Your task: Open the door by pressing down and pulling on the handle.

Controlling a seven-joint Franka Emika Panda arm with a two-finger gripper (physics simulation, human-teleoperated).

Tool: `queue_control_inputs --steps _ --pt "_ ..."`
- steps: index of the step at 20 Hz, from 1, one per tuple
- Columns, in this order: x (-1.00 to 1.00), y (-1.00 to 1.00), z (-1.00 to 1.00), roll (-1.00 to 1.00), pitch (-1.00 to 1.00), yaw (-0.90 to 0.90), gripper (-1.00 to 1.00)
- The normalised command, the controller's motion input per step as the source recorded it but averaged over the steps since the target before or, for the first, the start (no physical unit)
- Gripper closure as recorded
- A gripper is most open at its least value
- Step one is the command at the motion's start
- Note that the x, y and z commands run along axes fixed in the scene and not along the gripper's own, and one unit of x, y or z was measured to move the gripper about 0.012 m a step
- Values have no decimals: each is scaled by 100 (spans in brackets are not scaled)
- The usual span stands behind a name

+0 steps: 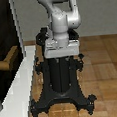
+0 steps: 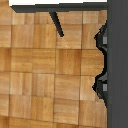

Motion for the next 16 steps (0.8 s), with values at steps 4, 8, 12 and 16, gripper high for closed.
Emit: queue_control_inputs --steps 4,8,12,16 --pt "0 0 0 0 0 0 -100" --pt "0 0 0 0 0 0 -100" --pt "0 0 25 0 0 0 -100" --pt "0 0 75 0 0 0 -100"
